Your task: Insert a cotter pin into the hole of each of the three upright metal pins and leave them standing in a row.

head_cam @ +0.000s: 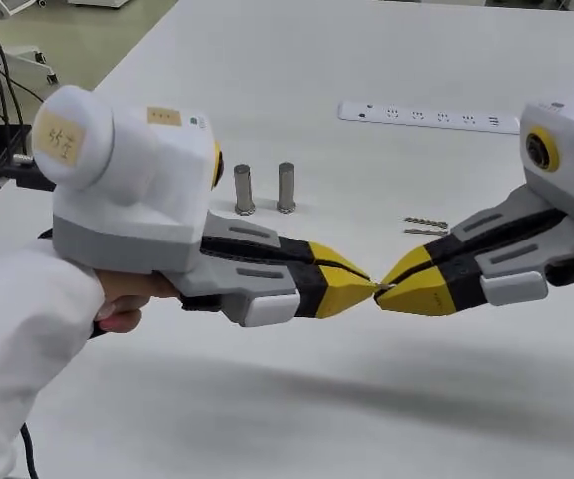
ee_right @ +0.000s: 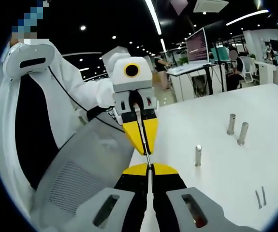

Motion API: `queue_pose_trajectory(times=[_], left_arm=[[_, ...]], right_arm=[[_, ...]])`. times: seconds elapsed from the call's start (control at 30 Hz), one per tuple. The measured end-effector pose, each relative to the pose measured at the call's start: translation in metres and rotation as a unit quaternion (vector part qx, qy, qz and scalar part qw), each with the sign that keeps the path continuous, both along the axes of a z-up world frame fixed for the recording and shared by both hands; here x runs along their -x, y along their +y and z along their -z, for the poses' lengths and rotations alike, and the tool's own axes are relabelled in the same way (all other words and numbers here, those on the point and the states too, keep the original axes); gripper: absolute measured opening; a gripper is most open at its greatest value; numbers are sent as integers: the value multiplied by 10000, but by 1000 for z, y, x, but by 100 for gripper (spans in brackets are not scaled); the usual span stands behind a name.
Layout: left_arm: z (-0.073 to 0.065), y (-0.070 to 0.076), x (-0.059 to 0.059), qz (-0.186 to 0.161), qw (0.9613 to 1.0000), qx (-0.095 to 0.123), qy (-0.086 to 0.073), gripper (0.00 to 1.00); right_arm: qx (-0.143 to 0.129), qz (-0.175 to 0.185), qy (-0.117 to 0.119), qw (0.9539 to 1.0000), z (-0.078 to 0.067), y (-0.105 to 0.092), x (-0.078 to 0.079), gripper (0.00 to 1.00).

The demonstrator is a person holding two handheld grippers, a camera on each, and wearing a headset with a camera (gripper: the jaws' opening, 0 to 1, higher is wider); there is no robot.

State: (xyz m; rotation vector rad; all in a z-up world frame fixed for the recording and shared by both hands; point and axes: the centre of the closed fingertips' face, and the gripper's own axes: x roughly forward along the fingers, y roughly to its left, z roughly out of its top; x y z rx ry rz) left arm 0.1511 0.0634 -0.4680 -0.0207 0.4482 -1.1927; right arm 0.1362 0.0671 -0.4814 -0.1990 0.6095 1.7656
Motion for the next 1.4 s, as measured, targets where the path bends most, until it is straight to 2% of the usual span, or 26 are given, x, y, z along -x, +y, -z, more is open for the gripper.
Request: queue_pose_trajectory(times=[0.13,0.23,0.3,0.4,0.5,0.57,0.6,0.67,0.73,0.8,1.0,1.2,1.4], left_arm=[[5,0,-1,48,9999,-109,-63,0],[12,-2,-1,48,9996,-262,-37,0],[13,-3,-2,28,9995,-294,-88,0],[13,-2,-3,43,9995,-287,-133,0],[13,4,-10,-66,9984,-413,-372,0],[16,9,-15,-170,9977,-502,-427,1],[18,14,-20,-306,9967,-573,-477,3],[21,26,-33,-700,9941,-651,-517,14],[24,36,-41,-907,9921,-696,-521,23],[27,45,-48,-1086,9896,-770,-540,26],[40,62,-58,-1312,9854,-977,-480,20],[52,67,-60,-1267,9851,-1112,-336,21],[61,68,-64,-1195,9847,-1233,-309,17]], right_arm=[[139,1,-262,9996,2,-1,0,0],[293,10,-381,9988,5,-3,-1,0],[395,34,-493,9980,8,-5,-3,0],[428,62,-539,9976,9,-6,-4,0],[485,144,-647,9966,10,-6,-8,0],[524,208,-701,9959,11,-7,-11,0],[544,256,-732,9955,12,-7,-14,0],[599,356,-770,9946,15,-7,-19,0],[655,429,-819,9936,18,-7,-24,0],[730,474,-896,9922,22,-7,-28,0],[892,553,-1053,9889,35,-3,-37,0],[988,648,-1126,9866,44,2,-48,0],[1060,702,-1138,9853,52,8,-57,0]])
